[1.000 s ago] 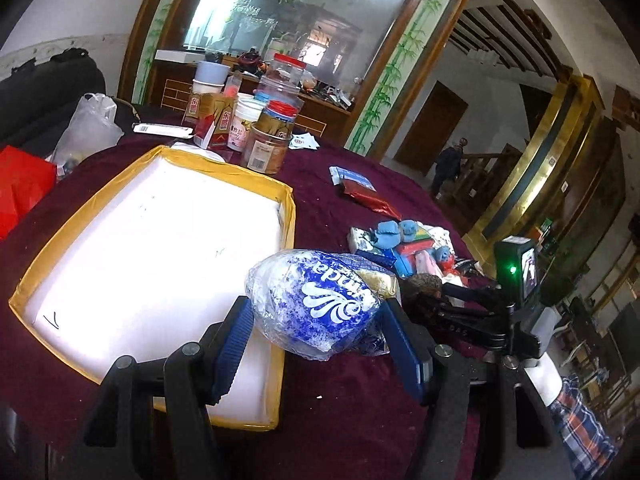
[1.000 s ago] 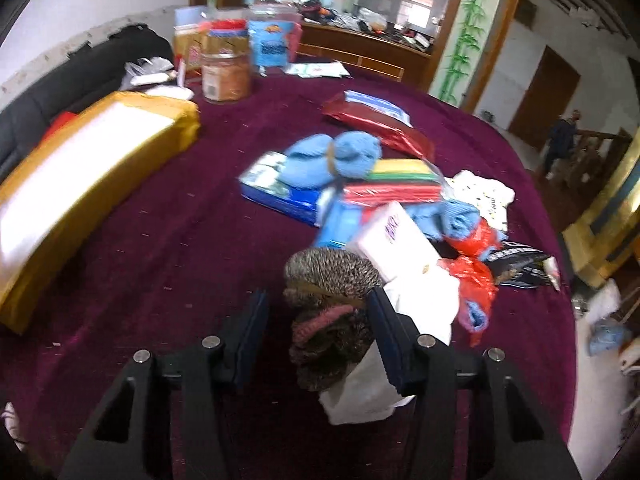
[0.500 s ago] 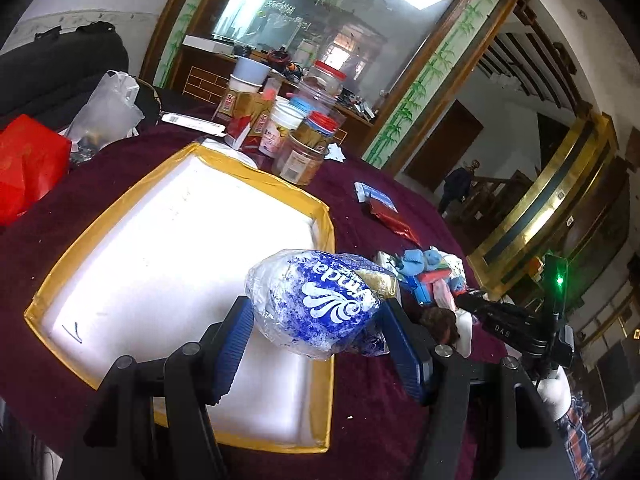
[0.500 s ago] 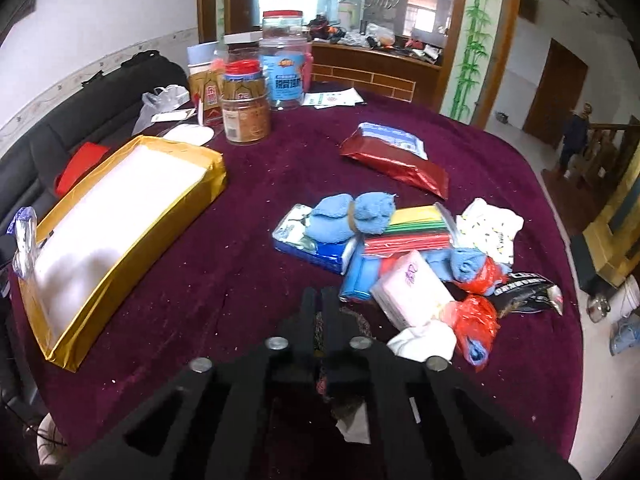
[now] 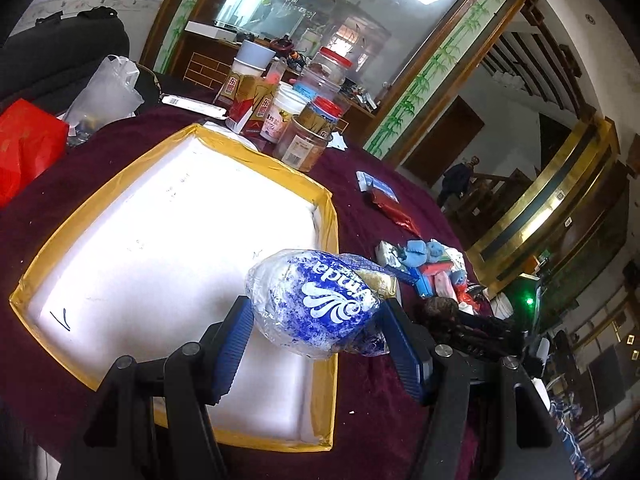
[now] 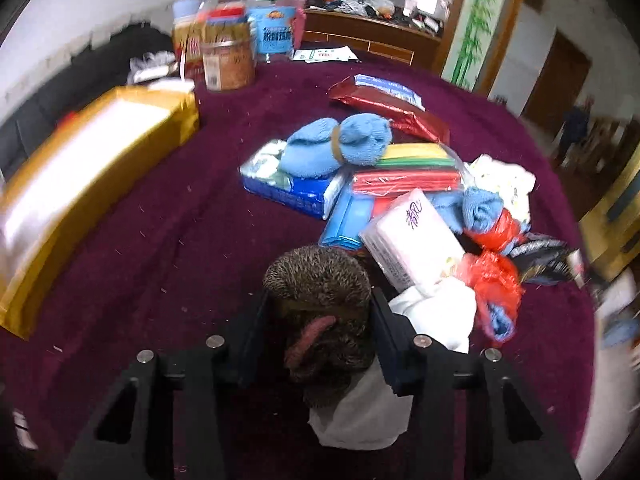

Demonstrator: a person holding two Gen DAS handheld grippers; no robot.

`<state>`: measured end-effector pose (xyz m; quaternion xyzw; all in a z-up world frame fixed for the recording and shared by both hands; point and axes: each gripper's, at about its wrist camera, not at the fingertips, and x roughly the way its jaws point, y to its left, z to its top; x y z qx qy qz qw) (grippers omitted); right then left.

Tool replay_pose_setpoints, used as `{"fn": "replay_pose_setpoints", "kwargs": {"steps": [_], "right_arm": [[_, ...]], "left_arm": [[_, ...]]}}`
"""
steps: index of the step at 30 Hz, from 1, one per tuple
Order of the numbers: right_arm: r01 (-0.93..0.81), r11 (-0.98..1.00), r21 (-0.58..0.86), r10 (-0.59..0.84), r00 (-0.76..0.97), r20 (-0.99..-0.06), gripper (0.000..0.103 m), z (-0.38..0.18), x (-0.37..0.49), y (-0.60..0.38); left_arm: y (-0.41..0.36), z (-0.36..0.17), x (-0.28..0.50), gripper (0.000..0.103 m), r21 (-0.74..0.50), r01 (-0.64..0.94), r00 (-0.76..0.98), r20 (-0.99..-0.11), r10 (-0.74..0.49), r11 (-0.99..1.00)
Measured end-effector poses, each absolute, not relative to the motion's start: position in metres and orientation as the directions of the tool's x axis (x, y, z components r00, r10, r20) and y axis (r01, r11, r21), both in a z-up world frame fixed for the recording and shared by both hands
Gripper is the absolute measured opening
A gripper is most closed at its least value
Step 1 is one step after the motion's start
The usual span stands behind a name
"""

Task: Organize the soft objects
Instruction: 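Carry the bag into the yellow-rimmed tray with the left tool while the right tool drops the hat there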

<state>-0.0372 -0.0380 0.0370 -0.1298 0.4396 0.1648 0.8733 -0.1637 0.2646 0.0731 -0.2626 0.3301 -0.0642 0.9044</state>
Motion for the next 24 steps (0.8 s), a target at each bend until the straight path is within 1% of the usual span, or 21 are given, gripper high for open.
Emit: {"fn": "replay_pose_setpoints", "kwargs": {"steps": [2,4,6,9,10,12,17,20,24], "right_arm": [[-0.390,0.918,-0.068,0.183,0.572,-0.800,0.046,0.045,-0.039,-0.041],[-0.395,0.919,-0.001,0.245,0.573,-0.782,0.047,0.062,-0.042,-0.041],[-0.423,0.902,0.086,0.337,0.565,-0.754,0.047,0.084,-0.044,-0.033],[-0.483,0.837,0.258,0.500,0.482,-0.719,0.047,0.106,-0.035,-0.003],[-0.490,0.820,0.296,0.531,0.458,-0.713,0.047,0.108,-0.031,0.007],[-0.497,0.778,0.384,0.598,0.398,-0.695,0.047,0.109,-0.016,0.035],[-0.466,0.756,0.460,0.632,0.334,-0.700,0.047,0.096,0.024,0.098],[-0.427,0.770,0.473,0.621,0.333,-0.710,0.047,0.086,0.046,0.117],[-0.381,0.790,0.480,0.601,0.330,-0.728,0.048,0.072,0.067,0.127]], "left_arm": [[0.271,0.077,-0.159,0.069,-0.528,-0.059,0.771,-0.564,-0.298,0.847],[0.276,0.082,-0.152,0.069,-0.524,-0.060,0.768,-0.568,-0.296,0.850],[0.281,0.088,-0.139,0.069,-0.513,-0.064,0.764,-0.577,-0.289,0.856],[0.291,0.092,-0.111,0.069,-0.493,-0.084,0.762,-0.592,-0.263,0.866],[0.296,0.090,-0.097,0.069,-0.490,-0.100,0.758,-0.601,-0.253,0.866],[0.307,0.081,-0.069,0.069,-0.523,-0.124,0.737,-0.617,-0.274,0.844],[0.323,0.052,-0.020,0.069,-0.553,-0.192,0.684,-0.667,-0.294,0.810],[0.325,0.043,-0.004,0.070,-0.557,-0.203,0.677,-0.674,-0.295,0.805],[0.329,0.030,0.010,0.071,-0.599,-0.218,0.676,-0.662,-0.324,0.770]]}}
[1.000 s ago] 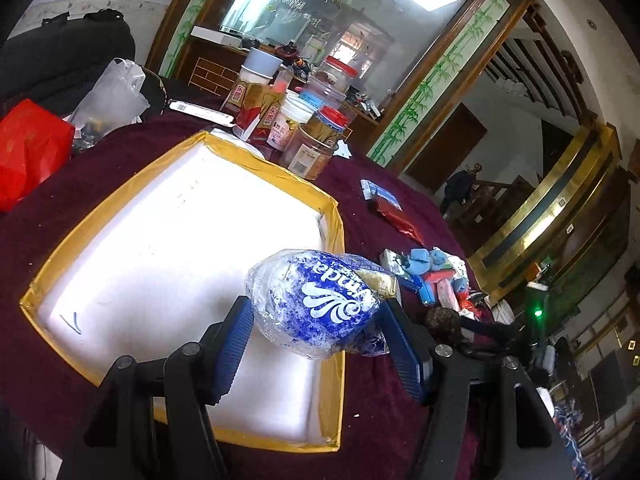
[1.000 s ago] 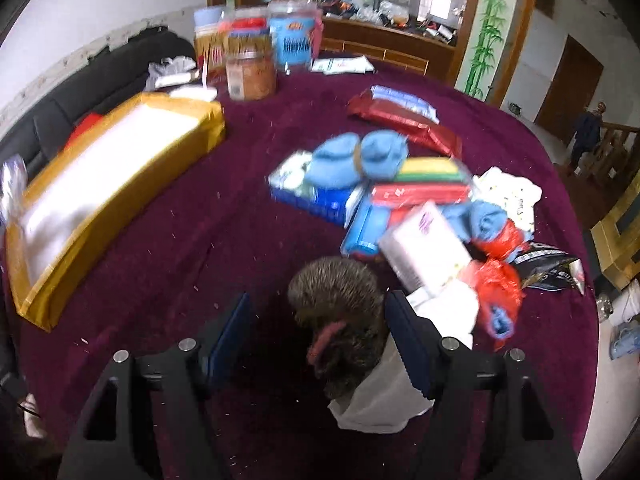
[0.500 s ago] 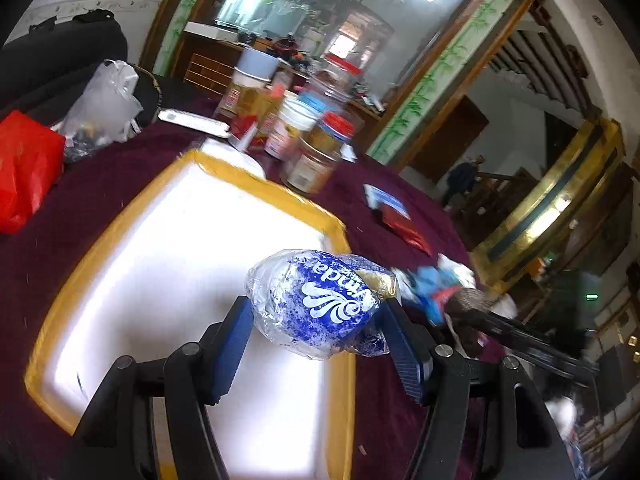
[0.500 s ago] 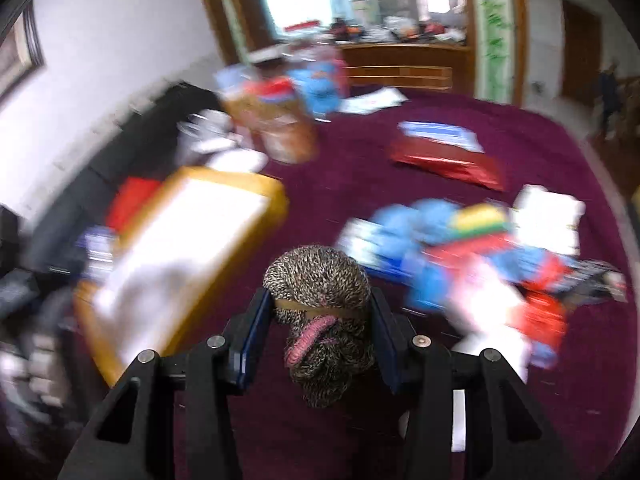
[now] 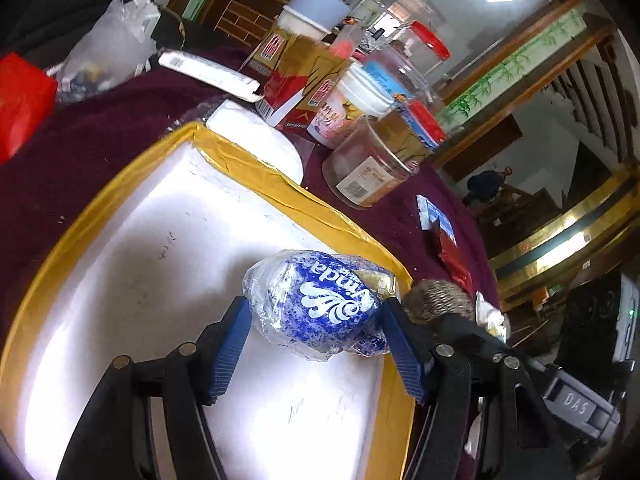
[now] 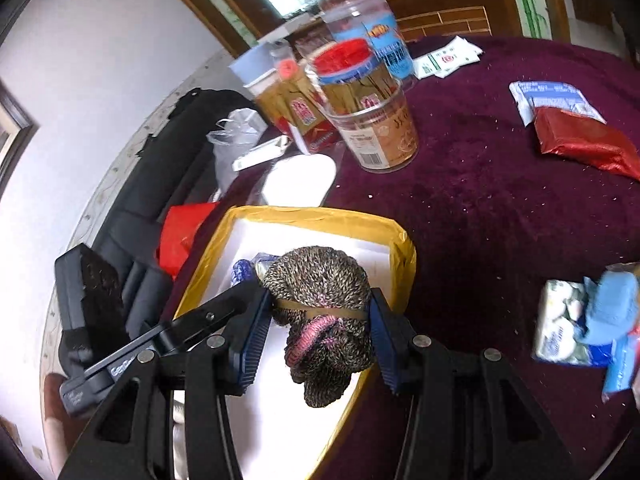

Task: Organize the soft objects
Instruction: 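Carry the bag into the yellow-rimmed tray with the left tool while the right tool drops the hat there, then grasp the white sock from the pile with the right tool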

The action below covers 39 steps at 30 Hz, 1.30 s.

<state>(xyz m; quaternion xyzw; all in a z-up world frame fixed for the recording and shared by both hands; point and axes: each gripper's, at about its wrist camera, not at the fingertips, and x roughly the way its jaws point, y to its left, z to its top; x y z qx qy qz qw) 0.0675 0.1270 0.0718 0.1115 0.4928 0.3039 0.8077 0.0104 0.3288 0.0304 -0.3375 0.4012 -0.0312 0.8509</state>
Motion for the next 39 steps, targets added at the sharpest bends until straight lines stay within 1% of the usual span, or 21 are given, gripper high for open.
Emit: {"fn": "replay_pose_setpoints", "kwargs": {"steps": [1,3,5,8,12,19,24,26,31,34,39], "right_arm": [[-0.375,0.795,0.477,0.595,0.331,-0.732,0.050,0.067,0.069,0.128],[-0.364,0.814,0.453,0.570,0.349,-0.744,0.051,0.063,0.073,0.132],[-0.367,0.825,0.431,0.553,0.366,-0.748,0.061,0.063,0.070,0.132],[-0.373,0.836,0.401,0.535,0.398,-0.745,0.064,0.066,0.068,0.131],[-0.387,0.840,0.380,0.531,0.443,-0.722,0.064,0.078,0.054,0.116],[-0.404,0.853,0.331,0.509,0.497,-0.703,0.064,0.089,0.016,0.071],[-0.333,0.874,0.353,0.484,0.537,-0.691,0.065,0.090,-0.005,0.009],[-0.307,0.883,0.354,0.469,0.556,-0.687,0.065,0.091,-0.013,-0.015],[-0.239,0.904,0.355,0.425,0.596,-0.681,0.065,0.087,-0.037,-0.073],[-0.192,0.925,0.329,0.373,0.632,-0.680,0.065,0.086,-0.052,-0.108],[-0.110,0.945,0.308,0.300,0.666,-0.683,0.069,0.078,-0.069,-0.163]], "left_arm": [[0.329,0.026,0.013,0.073,-0.609,-0.222,0.677,-0.658,-0.329,0.762],[0.330,0.022,0.017,0.077,-0.614,-0.228,0.682,-0.655,-0.327,0.755],[0.331,0.018,0.016,0.082,-0.635,-0.231,0.685,-0.644,-0.340,0.737],[0.333,0.015,0.013,0.088,-0.647,-0.245,0.686,-0.642,-0.343,0.722],[0.337,0.008,0.001,0.088,-0.671,-0.264,0.687,-0.635,-0.354,0.693],[0.316,0.012,-0.021,0.088,-0.574,-0.249,0.673,-0.682,-0.287,0.780],[0.303,0.014,-0.037,0.089,-0.535,-0.258,0.653,-0.710,-0.262,0.805],[0.299,0.014,-0.044,0.089,-0.535,-0.256,0.645,-0.715,-0.270,0.805],[0.300,0.013,-0.057,0.089,-0.564,-0.261,0.649,-0.703,-0.290,0.784],[0.299,0.016,-0.056,0.089,-0.589,-0.243,0.656,-0.685,-0.317,0.770],[0.281,0.055,-0.074,0.089,-0.570,-0.168,0.735,-0.616,-0.283,0.804]]}}
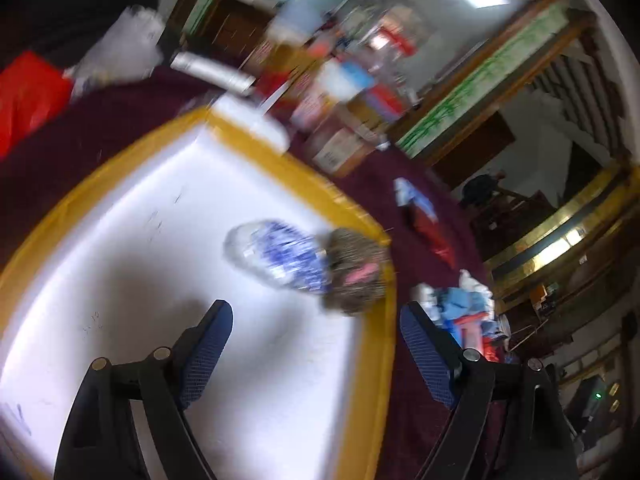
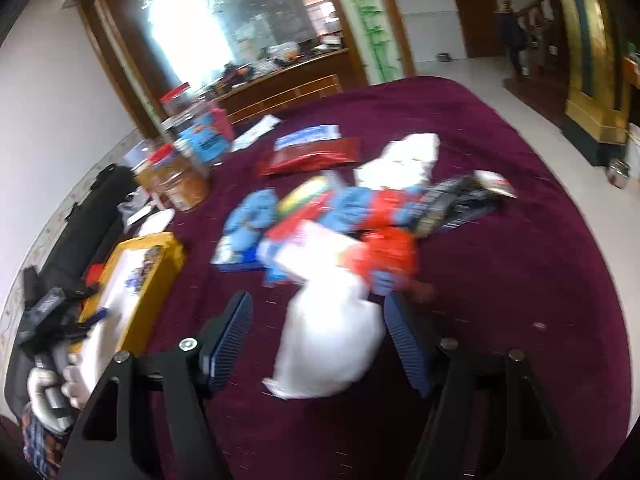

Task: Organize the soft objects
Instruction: 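Grasp the white sock from the pile with the right tool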

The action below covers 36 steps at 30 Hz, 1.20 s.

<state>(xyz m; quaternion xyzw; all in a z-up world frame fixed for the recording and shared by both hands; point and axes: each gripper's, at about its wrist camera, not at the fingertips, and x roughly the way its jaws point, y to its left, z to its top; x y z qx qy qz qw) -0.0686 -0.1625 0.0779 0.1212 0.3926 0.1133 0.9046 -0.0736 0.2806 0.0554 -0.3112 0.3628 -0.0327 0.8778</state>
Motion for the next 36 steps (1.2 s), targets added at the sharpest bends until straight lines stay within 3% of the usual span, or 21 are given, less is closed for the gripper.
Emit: {"fn": "replay_pose_setpoints", "kwargs": {"steps": [4,6,9,14,26,27,29,36], "right_arm": [[-0.082,0.959,0.273,0.256,0.666,-0.701,0.069,0.067,-0.073,-0.183],[-0.078,0.958,0.275,0.256,0.660,-0.707,0.069,0.061,-0.072,-0.187],[-0.082,0.953,0.291,0.275,0.640,-0.718,0.069,0.051,-0.069,-0.186],[-0.130,0.949,0.287,0.307,0.588,-0.748,0.069,0.037,-0.058,-0.159],[-0.172,0.946,0.276,0.324,0.554,-0.767,0.068,0.015,-0.038,-0.129],[-0.179,0.945,0.274,0.327,0.556,-0.764,0.063,0.015,-0.039,-0.128],[-0.194,0.939,0.283,0.343,0.553,-0.759,0.021,0.014,-0.040,-0.127],[-0.199,0.929,0.313,0.370,0.551,-0.748,0.019,0.013,-0.042,-0.129]], "left_arm": [[0.242,0.094,-0.096,0.090,-0.433,-0.095,0.797,-0.572,-0.192,0.897],[0.220,0.111,-0.107,0.102,-0.357,-0.050,0.831,-0.532,-0.159,0.933],[0.193,0.122,-0.110,0.103,-0.325,0.020,0.846,-0.499,-0.189,0.946],[0.162,0.107,-0.080,0.103,-0.304,0.042,0.770,-0.597,-0.225,0.952],[0.119,0.078,-0.051,0.103,-0.231,0.036,0.697,-0.692,-0.190,0.972],[0.115,0.076,-0.049,0.103,-0.219,0.034,0.691,-0.699,-0.181,0.975],[0.099,0.071,-0.039,0.103,-0.186,0.037,0.676,-0.719,-0.161,0.982],[0.048,0.069,-0.009,0.103,-0.124,0.120,0.667,-0.725,-0.173,0.985]]}}
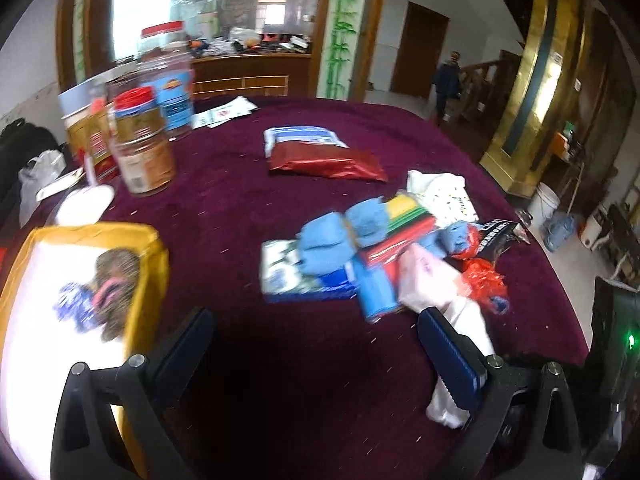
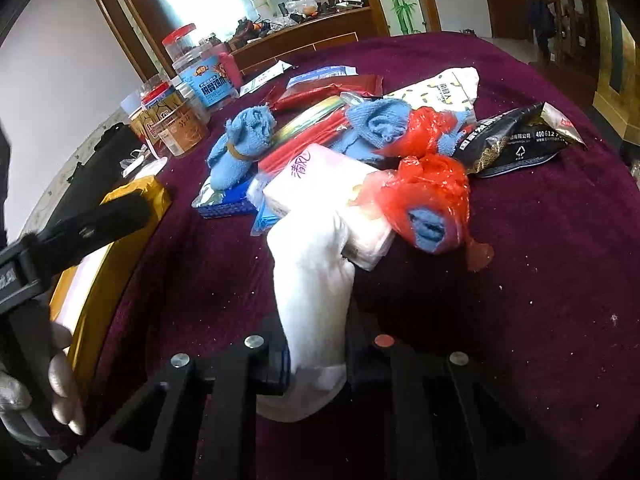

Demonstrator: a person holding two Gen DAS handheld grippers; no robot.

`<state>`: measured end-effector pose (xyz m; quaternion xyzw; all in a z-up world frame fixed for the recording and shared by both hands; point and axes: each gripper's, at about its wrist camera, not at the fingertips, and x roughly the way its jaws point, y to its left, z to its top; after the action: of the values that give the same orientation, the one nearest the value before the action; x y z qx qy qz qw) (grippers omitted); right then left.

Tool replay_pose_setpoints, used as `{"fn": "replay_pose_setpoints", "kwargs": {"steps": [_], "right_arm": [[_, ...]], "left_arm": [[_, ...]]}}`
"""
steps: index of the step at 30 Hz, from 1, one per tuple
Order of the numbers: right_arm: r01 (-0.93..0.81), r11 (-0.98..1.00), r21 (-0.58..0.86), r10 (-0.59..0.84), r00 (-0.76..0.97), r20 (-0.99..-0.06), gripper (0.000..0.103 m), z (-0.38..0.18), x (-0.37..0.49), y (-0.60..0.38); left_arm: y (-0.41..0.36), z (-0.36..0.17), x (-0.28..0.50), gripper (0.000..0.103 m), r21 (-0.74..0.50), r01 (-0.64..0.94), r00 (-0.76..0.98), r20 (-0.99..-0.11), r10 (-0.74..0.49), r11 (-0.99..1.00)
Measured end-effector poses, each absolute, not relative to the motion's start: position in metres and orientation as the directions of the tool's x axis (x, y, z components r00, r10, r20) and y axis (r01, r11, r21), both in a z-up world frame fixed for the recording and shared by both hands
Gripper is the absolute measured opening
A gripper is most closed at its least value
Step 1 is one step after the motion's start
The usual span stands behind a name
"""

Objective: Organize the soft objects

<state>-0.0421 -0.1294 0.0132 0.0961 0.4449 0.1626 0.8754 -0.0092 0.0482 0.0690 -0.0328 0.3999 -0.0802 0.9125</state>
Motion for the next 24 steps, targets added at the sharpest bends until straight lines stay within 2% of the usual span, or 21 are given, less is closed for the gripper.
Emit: {"fn": "replay_pose_setpoints", "kwargs": {"steps": [4,14,19,21,22,24], "right_arm": [[-0.198,0.923,0.328,0.382,0.548,-0.744,0.019,0.013,-0.042,-0.132],[-0.203,0.904,0.375,0.425,0.518,-0.743,0.020,0.010,-0.040,-0.135],[-0.203,0.900,0.386,0.433,0.515,-0.740,0.020,0.009,-0.041,-0.138],[-0.203,0.898,0.390,0.436,0.514,-0.739,0.020,0.009,-0.041,-0.138],[-0.202,0.898,0.392,0.438,0.514,-0.738,0.020,0.009,-0.041,-0.138],[-0.201,0.896,0.397,0.441,0.513,-0.736,0.020,0.009,-0.040,-0.139]], "left_arm": [[0.046,0.073,0.008,0.103,-0.124,0.128,0.680,-0.711,-0.178,0.984],[0.026,0.067,0.054,0.103,0.067,0.266,0.725,-0.671,-0.153,0.962],[0.014,0.049,0.076,0.101,0.071,0.320,0.674,-0.718,-0.175,0.945],[0.016,0.042,0.084,0.074,0.011,0.316,0.610,-0.769,-0.194,0.949],[0.018,0.040,0.086,0.043,-0.038,0.316,0.580,-0.783,-0.225,0.948],[0.023,0.041,0.083,0.039,-0.074,0.299,0.571,-0.785,-0.240,0.951]]}}
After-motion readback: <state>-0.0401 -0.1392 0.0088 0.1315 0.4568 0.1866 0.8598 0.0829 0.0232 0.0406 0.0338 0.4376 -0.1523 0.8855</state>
